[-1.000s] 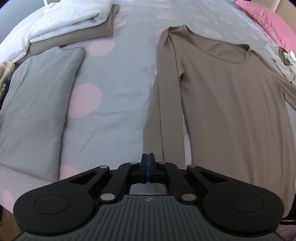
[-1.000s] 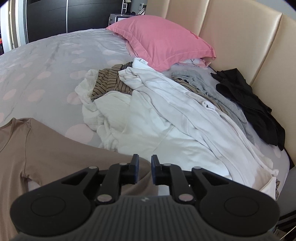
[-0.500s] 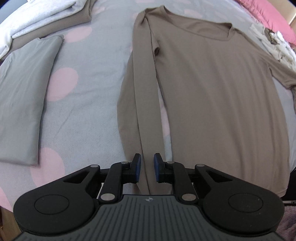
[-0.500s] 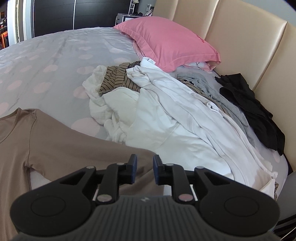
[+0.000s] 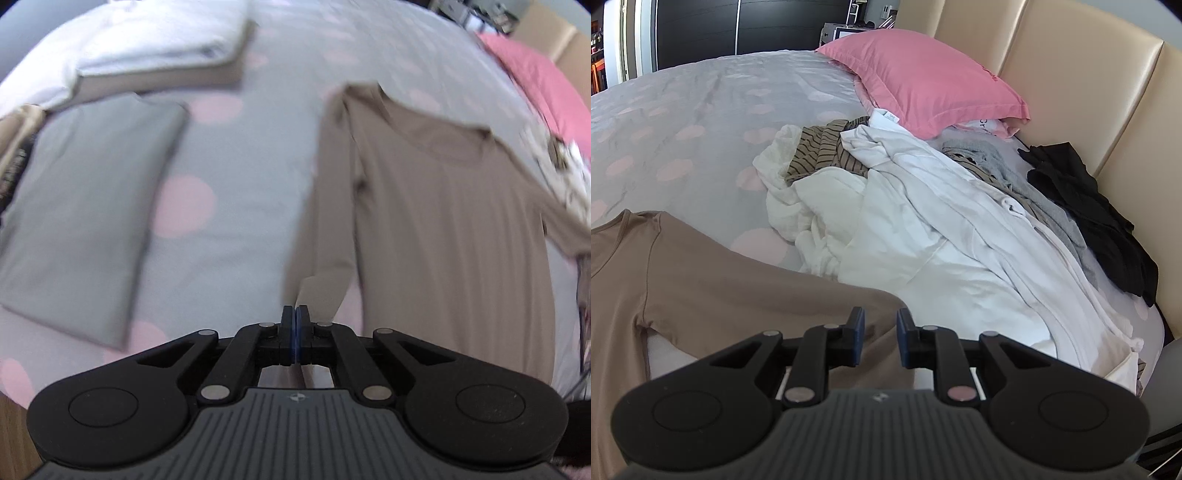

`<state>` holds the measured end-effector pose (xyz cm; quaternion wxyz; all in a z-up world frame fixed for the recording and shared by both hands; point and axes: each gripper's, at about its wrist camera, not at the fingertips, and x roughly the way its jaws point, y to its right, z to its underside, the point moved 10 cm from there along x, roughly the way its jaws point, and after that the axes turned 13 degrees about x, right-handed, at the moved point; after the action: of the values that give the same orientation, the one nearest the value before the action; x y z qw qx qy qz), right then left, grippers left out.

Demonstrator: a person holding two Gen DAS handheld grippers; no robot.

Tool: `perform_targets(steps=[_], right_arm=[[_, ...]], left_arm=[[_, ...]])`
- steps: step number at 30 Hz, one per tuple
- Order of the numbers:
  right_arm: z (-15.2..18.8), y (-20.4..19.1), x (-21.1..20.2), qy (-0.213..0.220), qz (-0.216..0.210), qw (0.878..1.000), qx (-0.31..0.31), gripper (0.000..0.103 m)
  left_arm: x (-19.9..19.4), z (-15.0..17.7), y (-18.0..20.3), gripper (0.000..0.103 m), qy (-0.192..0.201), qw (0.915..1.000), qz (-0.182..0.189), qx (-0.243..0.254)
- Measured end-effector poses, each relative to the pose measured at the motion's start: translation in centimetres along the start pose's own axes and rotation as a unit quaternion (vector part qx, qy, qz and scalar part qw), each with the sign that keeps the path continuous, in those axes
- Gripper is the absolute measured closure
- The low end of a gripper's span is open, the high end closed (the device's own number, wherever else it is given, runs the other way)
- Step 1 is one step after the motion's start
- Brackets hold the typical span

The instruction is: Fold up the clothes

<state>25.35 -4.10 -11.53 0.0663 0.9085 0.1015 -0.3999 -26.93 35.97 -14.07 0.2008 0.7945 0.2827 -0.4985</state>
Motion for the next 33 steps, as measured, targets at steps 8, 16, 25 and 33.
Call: perform_targets(steps=[8,16,25,33], right_arm=[[0.1,-0.8,0.5,0.0,0.008,1.0,-0.021,0.078],[0.4,-0.1,2.5,-0.013,0.036,0.999,-0.025,0.078],[-0.3,-0.6,3.9,-0.018,0.041,0.999,-0.024,0.078],[-0.8,-3.0,3.4,0.002,-0.002,0.999,-0.037,0.078]], left_arm=[[-2.9,-6.2,-9.9,0.103,0.041,0.9938,-0.091,-0.049],[0.2,-8.3,-17.8,0.103,-0.004,0.984,-0.153,-0.091],[4.5,-7.0,-20.0,0.099,-0.063,0.9731,-0.217,-0.044],[1.9,-11.1,-13.9,0.083,0.039,0.9828,-0.18,0.018]])
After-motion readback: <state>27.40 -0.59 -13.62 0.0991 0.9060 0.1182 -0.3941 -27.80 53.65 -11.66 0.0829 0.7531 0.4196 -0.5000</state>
